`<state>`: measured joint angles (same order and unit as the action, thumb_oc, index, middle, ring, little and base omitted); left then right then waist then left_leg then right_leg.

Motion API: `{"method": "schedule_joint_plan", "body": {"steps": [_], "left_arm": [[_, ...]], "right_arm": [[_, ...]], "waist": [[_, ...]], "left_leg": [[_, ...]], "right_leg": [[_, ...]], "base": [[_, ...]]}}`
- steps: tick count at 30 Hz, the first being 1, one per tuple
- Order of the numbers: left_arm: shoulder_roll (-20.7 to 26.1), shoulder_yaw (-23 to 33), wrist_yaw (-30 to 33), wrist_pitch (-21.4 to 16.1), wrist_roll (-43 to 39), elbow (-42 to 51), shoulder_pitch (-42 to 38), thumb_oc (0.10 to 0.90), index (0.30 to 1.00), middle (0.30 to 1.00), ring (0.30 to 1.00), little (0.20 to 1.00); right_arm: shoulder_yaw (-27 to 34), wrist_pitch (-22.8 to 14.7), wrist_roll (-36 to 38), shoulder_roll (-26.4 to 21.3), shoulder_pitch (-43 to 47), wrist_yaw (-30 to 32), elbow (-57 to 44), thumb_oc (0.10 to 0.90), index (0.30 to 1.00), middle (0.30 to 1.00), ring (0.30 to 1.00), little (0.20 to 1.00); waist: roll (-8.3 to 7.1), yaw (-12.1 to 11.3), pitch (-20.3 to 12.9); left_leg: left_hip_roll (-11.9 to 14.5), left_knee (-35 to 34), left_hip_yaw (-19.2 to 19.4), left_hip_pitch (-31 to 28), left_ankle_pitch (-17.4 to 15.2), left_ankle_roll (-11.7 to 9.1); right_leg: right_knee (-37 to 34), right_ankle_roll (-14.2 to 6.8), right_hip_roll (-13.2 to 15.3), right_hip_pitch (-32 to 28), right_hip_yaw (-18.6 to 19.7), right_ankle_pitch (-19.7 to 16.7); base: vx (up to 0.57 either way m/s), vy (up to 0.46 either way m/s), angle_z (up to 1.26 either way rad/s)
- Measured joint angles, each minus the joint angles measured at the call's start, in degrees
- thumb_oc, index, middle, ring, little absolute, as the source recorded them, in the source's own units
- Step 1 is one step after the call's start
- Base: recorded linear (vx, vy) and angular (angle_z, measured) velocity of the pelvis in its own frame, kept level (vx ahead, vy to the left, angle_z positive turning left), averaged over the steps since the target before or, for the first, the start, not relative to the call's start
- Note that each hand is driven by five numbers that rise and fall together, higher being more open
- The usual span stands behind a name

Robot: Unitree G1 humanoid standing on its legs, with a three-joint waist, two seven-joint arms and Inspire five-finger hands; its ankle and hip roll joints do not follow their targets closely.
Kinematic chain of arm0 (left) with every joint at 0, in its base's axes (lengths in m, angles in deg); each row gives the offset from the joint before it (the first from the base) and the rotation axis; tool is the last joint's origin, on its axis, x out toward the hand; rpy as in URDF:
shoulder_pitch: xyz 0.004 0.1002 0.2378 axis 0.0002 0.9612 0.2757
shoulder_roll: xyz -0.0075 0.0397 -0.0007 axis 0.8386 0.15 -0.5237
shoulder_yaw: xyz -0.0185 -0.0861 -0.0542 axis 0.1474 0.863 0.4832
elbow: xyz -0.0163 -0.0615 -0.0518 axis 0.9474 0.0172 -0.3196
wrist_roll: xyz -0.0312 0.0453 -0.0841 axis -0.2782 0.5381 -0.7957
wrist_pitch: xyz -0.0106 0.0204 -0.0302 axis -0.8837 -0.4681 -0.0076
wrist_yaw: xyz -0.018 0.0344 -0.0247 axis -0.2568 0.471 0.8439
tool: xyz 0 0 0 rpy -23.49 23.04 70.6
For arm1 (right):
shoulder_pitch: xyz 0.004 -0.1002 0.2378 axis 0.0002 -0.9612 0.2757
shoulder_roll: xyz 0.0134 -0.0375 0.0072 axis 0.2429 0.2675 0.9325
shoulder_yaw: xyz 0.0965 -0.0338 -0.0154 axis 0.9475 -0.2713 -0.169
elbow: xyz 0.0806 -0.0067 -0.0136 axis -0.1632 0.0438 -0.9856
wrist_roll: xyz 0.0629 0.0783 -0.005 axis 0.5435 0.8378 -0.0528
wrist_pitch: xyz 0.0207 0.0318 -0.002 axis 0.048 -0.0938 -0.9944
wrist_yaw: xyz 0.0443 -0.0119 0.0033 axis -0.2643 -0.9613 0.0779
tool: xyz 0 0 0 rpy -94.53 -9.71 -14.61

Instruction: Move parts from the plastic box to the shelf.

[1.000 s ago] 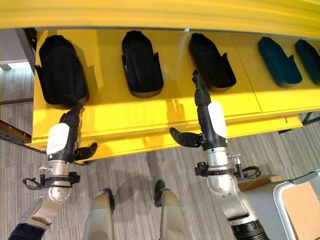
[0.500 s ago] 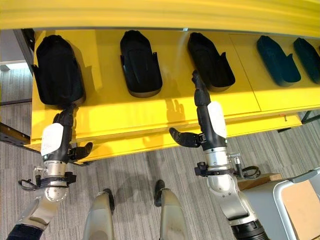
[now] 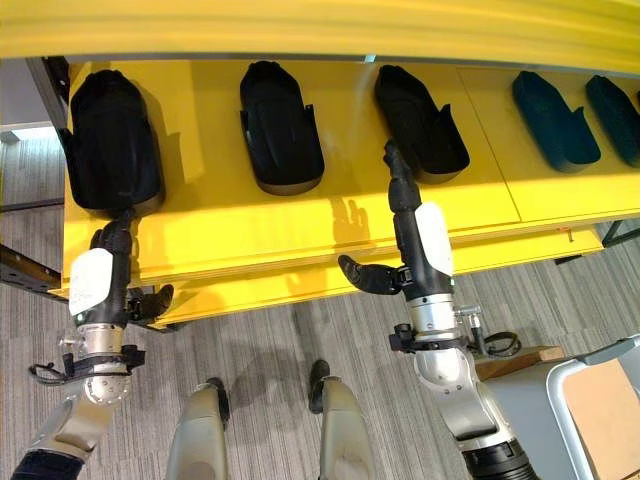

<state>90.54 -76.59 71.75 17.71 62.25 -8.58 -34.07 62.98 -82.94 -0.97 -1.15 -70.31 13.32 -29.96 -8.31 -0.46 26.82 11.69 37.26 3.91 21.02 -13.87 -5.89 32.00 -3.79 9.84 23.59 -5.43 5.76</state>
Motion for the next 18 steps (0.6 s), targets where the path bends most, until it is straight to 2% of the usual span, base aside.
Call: {"method": "schedule_joint_plan", "body": {"steps": [18], "left_arm": [[-0.09,2.25,0.00,0.95,-0.01,0.21,0.78,0.900,1.000,1.000,1.000,1.000]], "right_arm": [[0.05,0.89,-0.03,0.00,-0.01,-0.26,0.00,0.900,1.000,1.000,1.000,1.000]], "waist": [[0.03,0.06,0.01]], "left_leg": [[0.01,-0.01,0.21,0.00,-0.03,0.04]], "right_leg": [[0.05,0.01,0.00,0.17,0.17,0.01]], "base": [[0.00,0.000,0.00]]}}
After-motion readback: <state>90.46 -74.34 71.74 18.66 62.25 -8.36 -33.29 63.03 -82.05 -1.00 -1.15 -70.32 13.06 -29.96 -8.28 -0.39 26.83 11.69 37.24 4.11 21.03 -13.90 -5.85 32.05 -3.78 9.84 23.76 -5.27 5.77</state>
